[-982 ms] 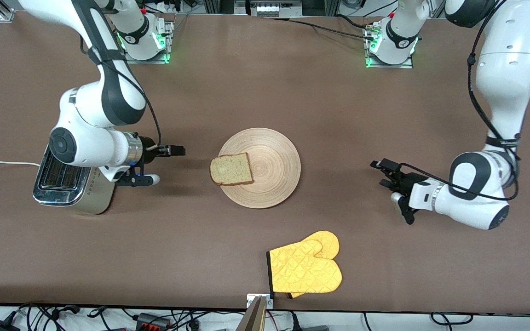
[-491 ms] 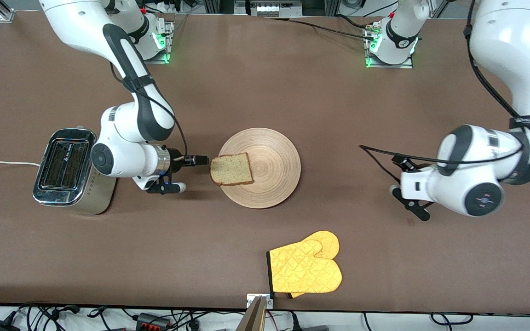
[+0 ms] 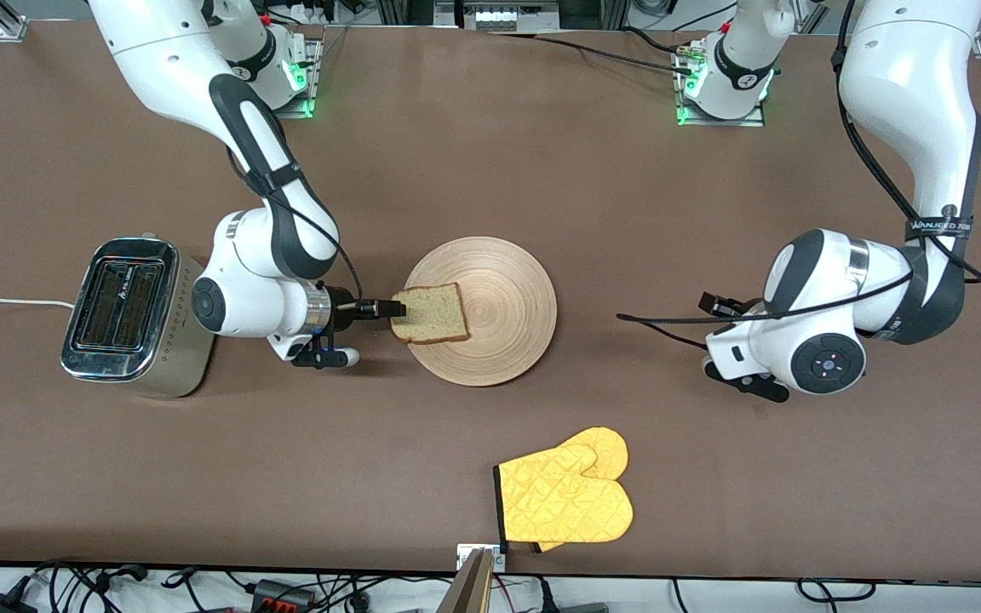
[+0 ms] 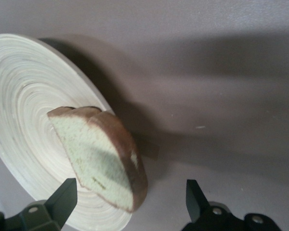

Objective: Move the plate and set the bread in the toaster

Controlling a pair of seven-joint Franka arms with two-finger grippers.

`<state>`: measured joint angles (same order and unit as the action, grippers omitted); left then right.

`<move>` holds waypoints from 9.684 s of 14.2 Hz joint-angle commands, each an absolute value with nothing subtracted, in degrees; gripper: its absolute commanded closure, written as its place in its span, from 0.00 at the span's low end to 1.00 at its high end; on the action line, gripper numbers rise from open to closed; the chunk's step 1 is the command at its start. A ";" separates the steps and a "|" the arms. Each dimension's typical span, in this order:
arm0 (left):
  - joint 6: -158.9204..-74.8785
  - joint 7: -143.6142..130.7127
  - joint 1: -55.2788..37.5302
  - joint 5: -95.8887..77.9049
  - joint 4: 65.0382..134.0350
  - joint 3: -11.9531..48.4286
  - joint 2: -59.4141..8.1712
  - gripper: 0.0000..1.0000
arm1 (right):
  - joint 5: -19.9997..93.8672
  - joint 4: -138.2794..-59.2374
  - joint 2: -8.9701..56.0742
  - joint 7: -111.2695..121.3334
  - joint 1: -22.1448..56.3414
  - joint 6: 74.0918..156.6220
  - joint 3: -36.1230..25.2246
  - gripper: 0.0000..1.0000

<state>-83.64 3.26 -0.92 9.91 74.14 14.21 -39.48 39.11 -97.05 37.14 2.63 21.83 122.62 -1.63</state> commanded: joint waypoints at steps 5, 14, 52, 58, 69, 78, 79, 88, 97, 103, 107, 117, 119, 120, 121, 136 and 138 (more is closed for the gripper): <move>-84.20 1.68 4.29 8.71 70.95 14.59 -35.43 0.00 | 41.04 -94.31 39.55 3.96 22.24 122.52 -1.85 0.25; -84.98 -6.31 5.10 8.70 74.06 14.50 -18.66 0.00 | 41.22 -92.64 41.13 3.69 22.24 122.43 -0.88 0.31; -94.83 1.76 -1.23 -0.53 98.88 0.53 3.25 0.00 | -17.58 -74.18 26.19 -7.21 18.64 79.10 -17.05 1.00; -94.83 1.76 -1.23 -0.53 98.61 0.53 2.90 0.00 | -18.19 -74.44 27.77 -6.77 17.67 82.44 -17.05 1.00; -94.83 1.76 -1.49 -0.53 98.00 0.70 2.72 0.00 | -15.13 -76.64 28.48 -7.38 18.37 83.24 -16.79 1.00; -94.75 2.20 -1.32 -0.53 98.00 0.62 2.72 0.00 | -13.89 -76.91 28.92 -9.14 17.05 86.21 -16.79 1.00; -94.75 2.20 -1.32 -0.53 98.00 0.62 2.72 0.00 | -13.89 -76.82 28.92 -9.14 16.88 86.83 -16.79 1.00; -94.75 2.29 -1.23 -0.53 98.09 0.62 2.72 0.00 | -13.89 -76.81 29.00 -7.74 16.88 87.80 -16.79 1.00; -94.75 2.20 -1.23 -0.53 98.09 0.62 2.72 0.00 | -6.43 -75.16 27.25 -7.91 15.91 87.98 -16.96 0.00; -94.75 2.28 -1.23 -0.53 98.00 0.53 2.72 0.00 | 2.80 -72.33 24.35 -7.65 14.68 87.36 -17.49 0.00; -94.75 2.20 -1.32 -0.53 97.91 0.62 2.72 0.00 | 4.83 -72.16 22.24 -6.42 14.50 87.54 -17.49 0.00; -94.75 2.37 -1.23 -0.53 97.91 0.53 2.72 0.00 | 5.63 -70.22 18.82 -3.97 2.31 88.59 -6.80 0.00; -94.75 2.37 -1.23 -0.53 97.91 0.53 2.72 0.00 | 5.36 -73.02 16.71 -3.17 -2.44 90.95 -2.39 0.00; -94.75 2.37 -1.23 -0.53 97.91 0.61 2.72 0.00 | 4.32 -75.13 15.39 -2.90 -4.98 92.18 -0.02 0.00; -94.75 2.37 -1.32 -0.53 97.91 0.62 2.72 0.00 | 1.96 -76.45 14.25 -1.94 -6.14 93.07 1.48 0.00; -94.75 2.37 -1.32 -0.53 97.91 0.61 2.72 0.00 | -2.29 -95.10 1.05 -1.76 -4.92 97.47 1.85 0.00; -94.75 2.37 -1.32 -0.53 97.91 0.62 2.72 0.00 | -2.02 -94.92 1.41 -1.41 -5.10 97.99 1.85 0.00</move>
